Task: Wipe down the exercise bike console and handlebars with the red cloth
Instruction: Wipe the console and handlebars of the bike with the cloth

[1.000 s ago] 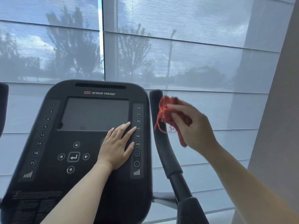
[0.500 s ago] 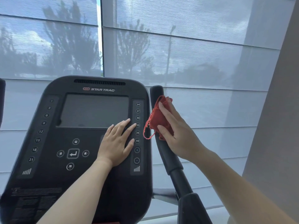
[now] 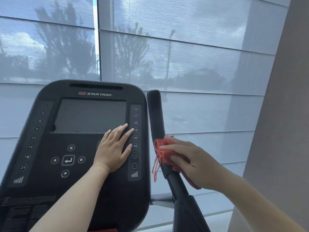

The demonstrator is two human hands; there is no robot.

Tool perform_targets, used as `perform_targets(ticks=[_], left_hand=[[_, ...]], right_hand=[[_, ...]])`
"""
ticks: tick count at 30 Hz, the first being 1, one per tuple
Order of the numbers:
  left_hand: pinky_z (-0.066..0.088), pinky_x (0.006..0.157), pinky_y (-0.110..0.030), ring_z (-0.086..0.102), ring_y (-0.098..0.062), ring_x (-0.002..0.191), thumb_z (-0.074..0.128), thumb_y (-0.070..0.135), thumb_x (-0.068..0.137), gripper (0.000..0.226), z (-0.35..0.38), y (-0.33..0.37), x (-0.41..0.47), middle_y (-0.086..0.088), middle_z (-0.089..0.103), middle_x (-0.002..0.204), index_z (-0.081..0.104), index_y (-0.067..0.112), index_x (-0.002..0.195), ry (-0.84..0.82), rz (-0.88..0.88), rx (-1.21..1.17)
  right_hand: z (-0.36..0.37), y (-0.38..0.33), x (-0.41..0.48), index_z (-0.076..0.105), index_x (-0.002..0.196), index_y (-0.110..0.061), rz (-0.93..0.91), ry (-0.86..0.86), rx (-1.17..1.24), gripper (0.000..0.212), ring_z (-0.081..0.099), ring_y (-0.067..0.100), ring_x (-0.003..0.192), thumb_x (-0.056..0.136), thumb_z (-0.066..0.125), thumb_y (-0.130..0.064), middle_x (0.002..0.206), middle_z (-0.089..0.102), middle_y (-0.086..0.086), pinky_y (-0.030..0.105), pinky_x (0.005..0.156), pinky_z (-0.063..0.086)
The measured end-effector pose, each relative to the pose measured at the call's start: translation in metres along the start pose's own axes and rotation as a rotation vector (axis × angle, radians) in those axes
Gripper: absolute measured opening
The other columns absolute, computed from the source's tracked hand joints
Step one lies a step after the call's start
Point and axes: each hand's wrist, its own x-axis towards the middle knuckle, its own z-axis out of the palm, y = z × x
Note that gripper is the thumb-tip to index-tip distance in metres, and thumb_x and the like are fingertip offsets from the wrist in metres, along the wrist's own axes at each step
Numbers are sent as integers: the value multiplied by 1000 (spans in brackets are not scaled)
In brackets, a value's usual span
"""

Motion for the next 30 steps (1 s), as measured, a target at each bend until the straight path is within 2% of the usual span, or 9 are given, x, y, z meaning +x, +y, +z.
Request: perform_targets(ticks=[4,8,11,16,19,22,26,28,30], left_hand=[[17,114,-38,34,-17,133,30,46,89,56,0,-1,0,3,36,146,39,27,141,3,1,-6],[17,113,-38,34,-16,133,30,46,89,55,1,-1,0,3,36,147,38,28,141,2,1,1],[18,114,-38,35,-16,133,30,46,89,55,1,-2,0,3,36,147,38,28,141,0,3,-3],[16,114,-37,34,-16,134,29,46,89,55,1,-2,1,3,35,147,38,28,141,3,2,-3],[17,114,-38,35,-17,134,29,46,89,55,1,-2,0,3,36,147,38,28,141,6,4,-1],[17,114,-38,34,-16,134,29,46,89,56,1,-1,0,3,35,147,38,28,141,8,6,-4],[19,113,-40,34,-17,133,29,46,89,56,1,0,0,2,36,147,40,26,140,15,11,-18],[19,114,-40,34,-17,133,29,46,89,56,1,0,0,2,36,147,40,26,140,14,10,-13],[18,114,-40,34,-17,133,29,46,89,56,1,-1,0,2,35,147,39,27,140,13,7,-10]], right_hand=[[4,-11,2,53,122,-42,67,26,-49,32,31,-2,124,92,52,-31,139,32,-27,15,103,24],[1,-18,0,42,127,-52,70,-78,-57,41,17,-8,119,88,53,-43,127,24,-38,2,92,15],[-10,-21,-3,41,123,-55,58,-75,31,45,20,-17,121,88,54,-28,123,26,-49,-4,91,16],[-26,-12,-13,49,128,-41,56,-99,210,58,36,-12,124,84,57,-4,133,39,-35,6,87,41],[-23,-3,-15,50,128,-41,18,-107,159,52,34,-11,127,86,65,-15,137,40,-33,9,94,38],[-10,2,-14,43,134,-41,-24,-96,110,48,23,-12,133,90,58,-33,142,31,-33,12,108,23],[3,7,-11,26,134,-57,-50,-112,-77,47,0,-10,138,90,39,-57,147,10,-37,35,113,7],[5,7,-11,27,133,-57,-36,-124,-58,46,5,-13,136,89,39,-59,146,9,-39,38,114,11],[4,7,-11,33,132,-55,-29,-123,9,47,18,-15,132,87,47,-58,146,14,-38,32,111,27]])
